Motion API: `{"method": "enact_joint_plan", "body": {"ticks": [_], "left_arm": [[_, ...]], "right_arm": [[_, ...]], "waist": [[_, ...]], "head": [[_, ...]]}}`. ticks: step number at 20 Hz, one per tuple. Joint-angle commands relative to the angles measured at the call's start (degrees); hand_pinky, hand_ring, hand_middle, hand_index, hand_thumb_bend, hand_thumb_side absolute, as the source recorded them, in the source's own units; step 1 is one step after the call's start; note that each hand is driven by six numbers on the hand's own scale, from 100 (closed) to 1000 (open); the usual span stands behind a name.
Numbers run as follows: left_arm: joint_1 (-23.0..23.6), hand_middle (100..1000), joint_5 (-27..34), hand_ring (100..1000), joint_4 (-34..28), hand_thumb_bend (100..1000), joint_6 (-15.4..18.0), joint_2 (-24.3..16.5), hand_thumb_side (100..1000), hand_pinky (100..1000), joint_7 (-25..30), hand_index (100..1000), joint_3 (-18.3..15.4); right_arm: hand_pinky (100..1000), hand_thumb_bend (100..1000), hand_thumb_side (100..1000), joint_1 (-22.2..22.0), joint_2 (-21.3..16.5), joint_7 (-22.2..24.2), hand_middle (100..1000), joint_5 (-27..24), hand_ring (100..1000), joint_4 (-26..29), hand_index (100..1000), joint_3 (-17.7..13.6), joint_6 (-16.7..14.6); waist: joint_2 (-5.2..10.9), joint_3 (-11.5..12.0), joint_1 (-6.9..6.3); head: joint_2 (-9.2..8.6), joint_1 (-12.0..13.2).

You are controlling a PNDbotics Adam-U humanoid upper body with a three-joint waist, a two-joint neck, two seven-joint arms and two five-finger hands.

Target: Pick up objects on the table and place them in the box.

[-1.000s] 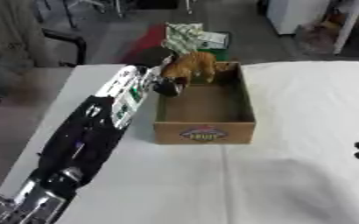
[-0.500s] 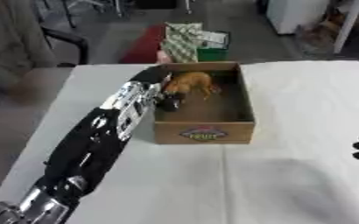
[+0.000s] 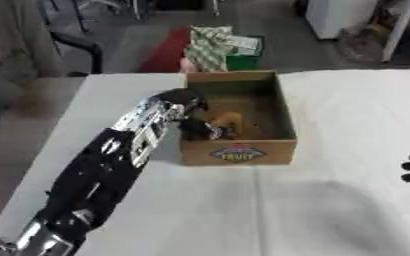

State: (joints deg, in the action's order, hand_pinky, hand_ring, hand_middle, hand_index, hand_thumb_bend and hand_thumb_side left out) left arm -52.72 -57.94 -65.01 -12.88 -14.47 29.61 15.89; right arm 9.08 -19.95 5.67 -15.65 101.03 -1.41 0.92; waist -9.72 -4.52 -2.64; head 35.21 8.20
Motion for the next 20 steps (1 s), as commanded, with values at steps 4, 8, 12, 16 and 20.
{"method": "enact_joint_plan", "body": {"ticks": [4,8,12,16,20], "left_arm": [[2.48,768,8.84,758,-12.56,345,-3.04,-4.47,765,758,-8.73,798,-4.3],[6.93,713,21.04,694,-22.07,134,-5.81,-7.27,762,706,-18.4,758,-7.68],[13.3,662,38.63,648,-30.36,100,-6.84,-8.64,768,670,-31.26,720,-11.11],[19.42,645,50.33,634,-35.89,100,-5.03,-9.03,778,657,-40.69,710,-12.66],[23.9,632,55.56,622,-38.54,100,-3.91,-8.39,806,649,-45.31,702,-13.64]], "right_arm": [[634,100,682,0.41,-0.71,-0.04,610,0.46,672,0.59,683,-0.58,-0.12],[634,100,684,0.3,-0.69,-0.16,610,0.52,672,0.57,684,-0.71,-0.11],[634,100,685,0.26,-0.74,-0.22,610,0.57,672,0.6,684,-0.79,-0.12],[634,100,686,0.28,-0.64,-0.33,611,0.51,672,0.64,683,-0.88,-0.15],[634,100,687,0.44,-0.62,-0.33,611,0.42,672,0.72,683,-0.89,-0.16]], "waist": [[0.92,0.54,0.31],[0.89,1.18,0.31],[0.82,1.86,0.34],[0.72,2.16,0.48],[0.66,2.43,0.61]], "head": [[0.06,-0.3],[0.21,-0.56],[0.88,-0.41],[2.0,-1.02],[3.08,-1.94]]}}
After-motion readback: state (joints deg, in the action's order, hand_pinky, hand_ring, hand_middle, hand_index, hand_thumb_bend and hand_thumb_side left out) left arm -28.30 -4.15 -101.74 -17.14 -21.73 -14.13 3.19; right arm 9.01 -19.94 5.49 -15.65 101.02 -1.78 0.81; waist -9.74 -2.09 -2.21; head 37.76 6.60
